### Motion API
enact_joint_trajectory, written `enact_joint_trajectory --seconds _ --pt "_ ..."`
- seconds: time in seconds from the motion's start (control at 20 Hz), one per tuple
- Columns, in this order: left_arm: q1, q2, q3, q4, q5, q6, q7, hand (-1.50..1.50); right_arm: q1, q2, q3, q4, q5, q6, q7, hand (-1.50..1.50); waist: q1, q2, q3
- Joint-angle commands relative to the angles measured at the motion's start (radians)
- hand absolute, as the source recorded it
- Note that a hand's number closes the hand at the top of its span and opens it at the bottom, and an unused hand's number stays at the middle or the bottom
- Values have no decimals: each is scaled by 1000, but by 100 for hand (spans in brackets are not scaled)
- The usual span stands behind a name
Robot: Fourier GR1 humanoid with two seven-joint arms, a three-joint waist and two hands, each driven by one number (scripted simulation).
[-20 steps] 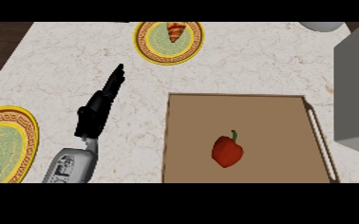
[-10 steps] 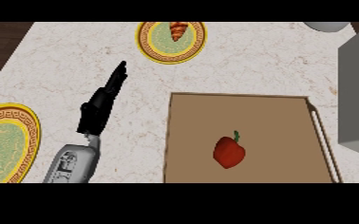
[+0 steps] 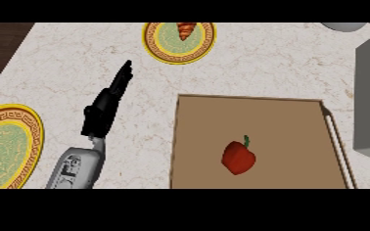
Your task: Pick the cupcake from the tray and place it in the tiered shelf
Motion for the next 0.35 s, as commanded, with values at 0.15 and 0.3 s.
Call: enact_joint_trajectory --seconds 0.15,0.3 --pt "-2 9 8 -11 15 -16 3 0 45 -34 20 -18 36 55 -54 -150 3 9 10" --pt "-8 9 9 -4 9 -10 -11 0 58 -25 25 -16 43 61 -51 -150 3 16 10"
